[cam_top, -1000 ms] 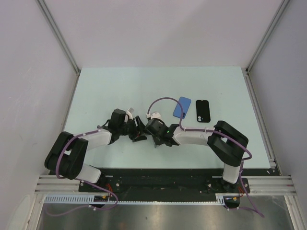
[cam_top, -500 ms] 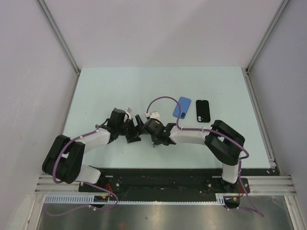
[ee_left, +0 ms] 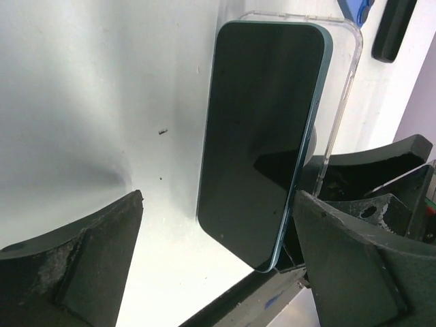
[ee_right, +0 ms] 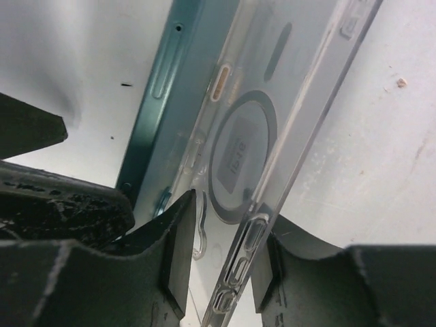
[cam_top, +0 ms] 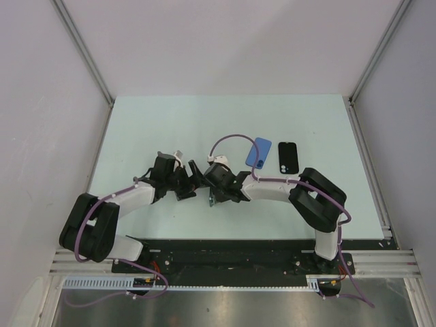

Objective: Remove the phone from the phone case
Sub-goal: Remove the phone case from the phone.

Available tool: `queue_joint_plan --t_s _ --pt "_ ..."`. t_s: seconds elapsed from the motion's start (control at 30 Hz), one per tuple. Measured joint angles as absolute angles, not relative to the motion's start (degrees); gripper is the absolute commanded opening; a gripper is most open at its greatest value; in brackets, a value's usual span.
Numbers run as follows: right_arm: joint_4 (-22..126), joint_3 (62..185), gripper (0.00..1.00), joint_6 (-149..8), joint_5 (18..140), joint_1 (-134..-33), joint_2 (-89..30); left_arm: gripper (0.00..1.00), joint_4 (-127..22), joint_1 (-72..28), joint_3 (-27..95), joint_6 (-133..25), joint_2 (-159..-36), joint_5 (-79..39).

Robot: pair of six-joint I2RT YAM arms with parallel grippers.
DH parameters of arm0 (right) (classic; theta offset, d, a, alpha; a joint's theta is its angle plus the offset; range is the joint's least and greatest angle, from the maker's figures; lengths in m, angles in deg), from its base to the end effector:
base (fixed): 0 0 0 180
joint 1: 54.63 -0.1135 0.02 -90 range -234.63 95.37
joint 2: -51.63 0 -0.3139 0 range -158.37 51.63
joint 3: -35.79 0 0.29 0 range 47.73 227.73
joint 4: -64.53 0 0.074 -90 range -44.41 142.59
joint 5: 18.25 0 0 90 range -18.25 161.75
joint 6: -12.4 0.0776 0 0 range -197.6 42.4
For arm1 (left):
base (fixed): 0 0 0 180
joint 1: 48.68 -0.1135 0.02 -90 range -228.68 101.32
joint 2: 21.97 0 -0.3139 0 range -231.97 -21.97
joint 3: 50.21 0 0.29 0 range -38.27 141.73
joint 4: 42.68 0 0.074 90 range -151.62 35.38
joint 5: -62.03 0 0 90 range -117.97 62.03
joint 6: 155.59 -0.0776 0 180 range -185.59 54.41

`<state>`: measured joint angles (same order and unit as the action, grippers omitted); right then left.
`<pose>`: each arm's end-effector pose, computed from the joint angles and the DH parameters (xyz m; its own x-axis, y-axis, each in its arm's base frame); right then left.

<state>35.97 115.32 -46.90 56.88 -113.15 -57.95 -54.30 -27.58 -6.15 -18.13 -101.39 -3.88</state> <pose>0.2540 0.3766 0.1368 -0.7685 -0.3101 -0.5597 -0.4211 0.9037 0.0776 0.2663 -0.1367 0.1483 -0.8947 -0.3757 -0.2414 -0.1047 0.7020 -0.7045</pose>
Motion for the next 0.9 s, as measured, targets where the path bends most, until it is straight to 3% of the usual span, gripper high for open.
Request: queue_joint_plan --t_s 0.13,0.27,0.73,0.83,0.9 --pt "39.2 115.3 0.22 -45.7 61.0 -112.4 -58.0 0.94 -54.2 -27.6 -6.2 -18.7 -100.4 -5.8" --pt "43.4 115.3 0.00 -44.3 65.9 -112.2 -58.9 0.91 -54.7 -27.8 -6.7 -20.9 -98.5 -8.4" --pt "47.1 114.9 0.00 -41.3 73.6 -112.0 -59.8 0.83 -57.5 -28.0 -7.0 -26.0 -96.3 -11.0" --pt "47.1 114.6 0.00 -40.9 73.6 -111.9 -59.5 0.75 -58.3 -27.8 -7.0 -26.1 -95.4 -11.1" --pt "47.7 113.5 0.00 -40.3 73.8 -111.2 -58.8 0.58 -58.4 -27.4 -7.0 -26.0 -94.8 -10.7"
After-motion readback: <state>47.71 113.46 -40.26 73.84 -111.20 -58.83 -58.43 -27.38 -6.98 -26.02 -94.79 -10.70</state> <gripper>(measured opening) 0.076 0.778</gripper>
